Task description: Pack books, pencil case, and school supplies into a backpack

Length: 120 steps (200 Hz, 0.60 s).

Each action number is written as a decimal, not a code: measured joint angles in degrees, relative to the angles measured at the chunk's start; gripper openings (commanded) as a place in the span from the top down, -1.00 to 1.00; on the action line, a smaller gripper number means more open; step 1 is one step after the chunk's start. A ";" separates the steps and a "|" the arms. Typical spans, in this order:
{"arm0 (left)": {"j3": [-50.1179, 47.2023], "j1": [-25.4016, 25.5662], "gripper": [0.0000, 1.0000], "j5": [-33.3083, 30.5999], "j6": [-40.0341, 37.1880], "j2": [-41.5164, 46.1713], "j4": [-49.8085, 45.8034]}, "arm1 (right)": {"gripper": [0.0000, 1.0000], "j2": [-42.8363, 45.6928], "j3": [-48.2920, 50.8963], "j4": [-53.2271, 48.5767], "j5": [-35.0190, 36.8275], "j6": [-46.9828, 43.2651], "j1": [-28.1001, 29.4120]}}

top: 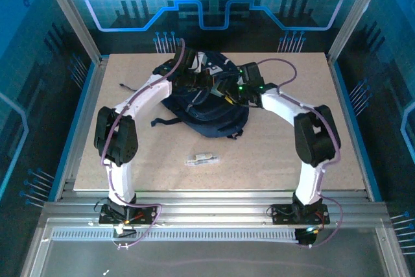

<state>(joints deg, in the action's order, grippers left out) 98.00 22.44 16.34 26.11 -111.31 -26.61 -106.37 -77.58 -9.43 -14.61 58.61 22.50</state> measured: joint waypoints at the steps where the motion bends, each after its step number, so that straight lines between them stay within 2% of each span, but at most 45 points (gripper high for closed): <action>1: 0.00 -0.02 1.00 0.00 0.02 0.00 0.00 | -0.26 0.20 0.11 -0.15 0.00 -0.09 0.02; 19: 0.00 -0.39 1.00 0.04 0.52 0.02 0.20 | -0.33 5.49 1.92 -3.28 0.92 -5.18 0.31; 41: 0.00 -0.85 1.00 0.61 0.79 0.02 0.46 | -0.71 10.73 2.89 -8.20 2.93 -14.29 2.36; 59: 0.00 -1.33 1.00 1.20 0.76 0.02 0.46 | -0.99 14.34 4.48 -12.13 5.70 -22.01 6.62; 86: 0.00 -2.43 1.00 2.73 0.76 0.02 0.61 | -1.00 17.64 8.98 -17.38 8.61 -30.99 13.86; 120: 0.00 -3.26 1.00 4.09 0.50 0.02 0.63 | -1.00 17.62 12.92 -23.08 11.63 -38.91 21.03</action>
<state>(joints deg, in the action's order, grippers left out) 98.00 19.18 20.43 26.61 -111.28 -25.98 -88.75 -64.66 -32.51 -2.98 19.70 43.53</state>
